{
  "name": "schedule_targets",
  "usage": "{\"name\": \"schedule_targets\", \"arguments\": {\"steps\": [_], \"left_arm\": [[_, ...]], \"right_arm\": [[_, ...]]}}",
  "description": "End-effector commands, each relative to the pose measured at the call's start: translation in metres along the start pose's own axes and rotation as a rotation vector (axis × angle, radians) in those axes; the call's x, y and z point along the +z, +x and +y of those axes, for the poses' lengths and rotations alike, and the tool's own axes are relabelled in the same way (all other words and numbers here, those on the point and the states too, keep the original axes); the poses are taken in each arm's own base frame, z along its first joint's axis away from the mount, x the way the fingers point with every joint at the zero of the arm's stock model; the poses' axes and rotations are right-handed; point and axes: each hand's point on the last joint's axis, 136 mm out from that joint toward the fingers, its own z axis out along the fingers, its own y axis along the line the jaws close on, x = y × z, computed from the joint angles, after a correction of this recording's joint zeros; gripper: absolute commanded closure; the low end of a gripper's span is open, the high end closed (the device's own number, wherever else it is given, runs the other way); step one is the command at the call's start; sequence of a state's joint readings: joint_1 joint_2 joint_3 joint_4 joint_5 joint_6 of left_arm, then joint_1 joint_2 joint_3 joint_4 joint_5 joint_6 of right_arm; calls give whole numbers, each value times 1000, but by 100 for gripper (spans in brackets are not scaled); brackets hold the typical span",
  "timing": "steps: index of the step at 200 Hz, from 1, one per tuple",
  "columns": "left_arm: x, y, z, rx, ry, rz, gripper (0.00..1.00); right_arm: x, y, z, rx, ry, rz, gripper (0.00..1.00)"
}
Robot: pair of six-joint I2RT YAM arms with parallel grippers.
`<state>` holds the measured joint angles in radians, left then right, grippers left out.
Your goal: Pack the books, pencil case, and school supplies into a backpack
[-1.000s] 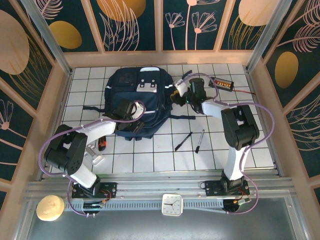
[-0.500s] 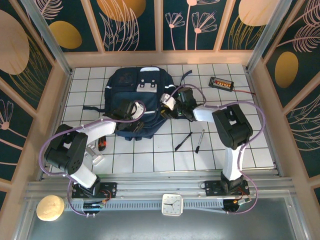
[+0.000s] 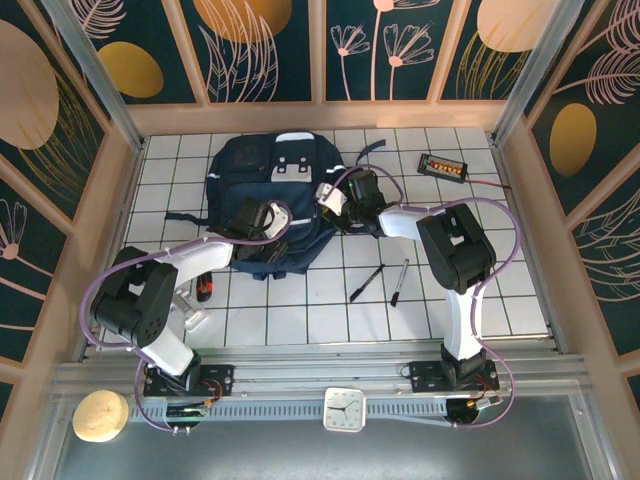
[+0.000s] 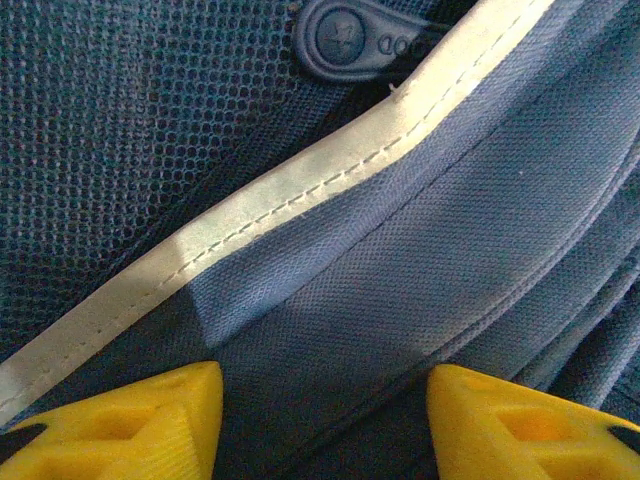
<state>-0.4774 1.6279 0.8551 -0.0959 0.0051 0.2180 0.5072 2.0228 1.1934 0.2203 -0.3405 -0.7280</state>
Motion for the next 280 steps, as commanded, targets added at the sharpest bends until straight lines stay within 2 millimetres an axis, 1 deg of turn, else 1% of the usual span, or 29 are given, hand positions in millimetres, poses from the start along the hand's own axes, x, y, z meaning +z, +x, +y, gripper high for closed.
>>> {"name": "schedule_targets", "arguments": {"steps": [1, 6, 10, 31, 53, 78, 88, 112, 125, 135, 144, 149, 154, 159, 169, 176, 178, 184, 185, 187, 198, 208, 218, 230, 242, 257, 269, 280], "left_arm": [[11, 92, -19, 32, 61, 328, 49], [11, 90, -18, 35, 57, 327, 49], [16, 98, -20, 38, 62, 356, 50], [20, 102, -22, 43, 65, 383, 52], [22, 104, -24, 51, 67, 395, 54], [24, 106, -25, 51, 70, 408, 57], [25, 106, -25, 54, 73, 410, 57], [25, 106, -25, 55, 72, 412, 58], [25, 106, -25, 55, 72, 415, 58], [25, 106, -25, 56, 73, 414, 58], [25, 106, -26, 49, 77, 414, 57], [25, 103, -27, 39, 83, 405, 57], [25, 99, -29, 33, 91, 391, 54], [24, 95, -29, 28, 95, 374, 48], [19, 84, -27, 19, 87, 326, 31], [15, 76, -25, 17, 76, 290, 26], [10, 69, -23, 17, 67, 264, 24], [3, 58, -20, 16, 49, 218, 6], [2, 56, -19, 16, 45, 211, 3], [-1, 53, -17, 14, 36, 197, 2], [-16, 33, -11, 13, 8, 110, 1], [-31, 16, -11, 23, 9, 26, 1], [-44, 4, -15, 66, -5, -45, 1], [-56, -5, -28, 144, -11, -99, 1], [-59, -8, -43, 213, -7, -127, 1], [-55, -11, -65, 262, 36, -144, 1], [-50, -15, -74, 286, 10, -147, 1], [-44, -19, -70, 271, -43, -145, 1]], "right_arm": [[0, 6, -37, -50, 137, 59, 100], [-1, 4, -42, -53, 149, 59, 100], [-2, 3, -46, -55, 155, 59, 100], [-5, -1, -69, -59, 196, 61, 100], [-5, 1, -88, -78, 214, 88, 100], [-7, -4, -101, -94, 201, 75, 100], [-8, -6, -102, -87, 183, 67, 100], [-12, -7, -111, -118, 213, 61, 100], [-13, -7, -121, -131, 232, 69, 100], [-16, -11, -130, -128, 240, 60, 100], [-19, -16, -133, -119, 232, 40, 100], [-19, -20, -131, -111, 211, 26, 100], [-20, -23, -127, -100, 181, 13, 100], [-21, -27, -121, -91, 149, 2, 100], [-24, -33, -107, -61, 91, -14, 100], [-29, -38, -95, -44, 59, -31, 100], [-30, -39, -92, -39, 52, -35, 100], [-34, -40, -81, -19, 31, -42, 100], [-35, -41, -79, -17, 30, -45, 100], [-37, -43, -76, -13, 25, -50, 100], [-46, -47, -57, 23, -13, -63, 100], [-57, -53, -44, 65, -40, -85, 100], [-68, -60, -33, 92, -58, -107, 100], [-79, -66, -22, 112, -76, -126, 100], [-86, -70, -16, 134, -86, -129, 100], [-92, -76, -3, 151, -127, -134, 100], [-94, -78, 7, 149, -148, -121, 100], [-94, -80, 17, 153, -169, -111, 100]]}}
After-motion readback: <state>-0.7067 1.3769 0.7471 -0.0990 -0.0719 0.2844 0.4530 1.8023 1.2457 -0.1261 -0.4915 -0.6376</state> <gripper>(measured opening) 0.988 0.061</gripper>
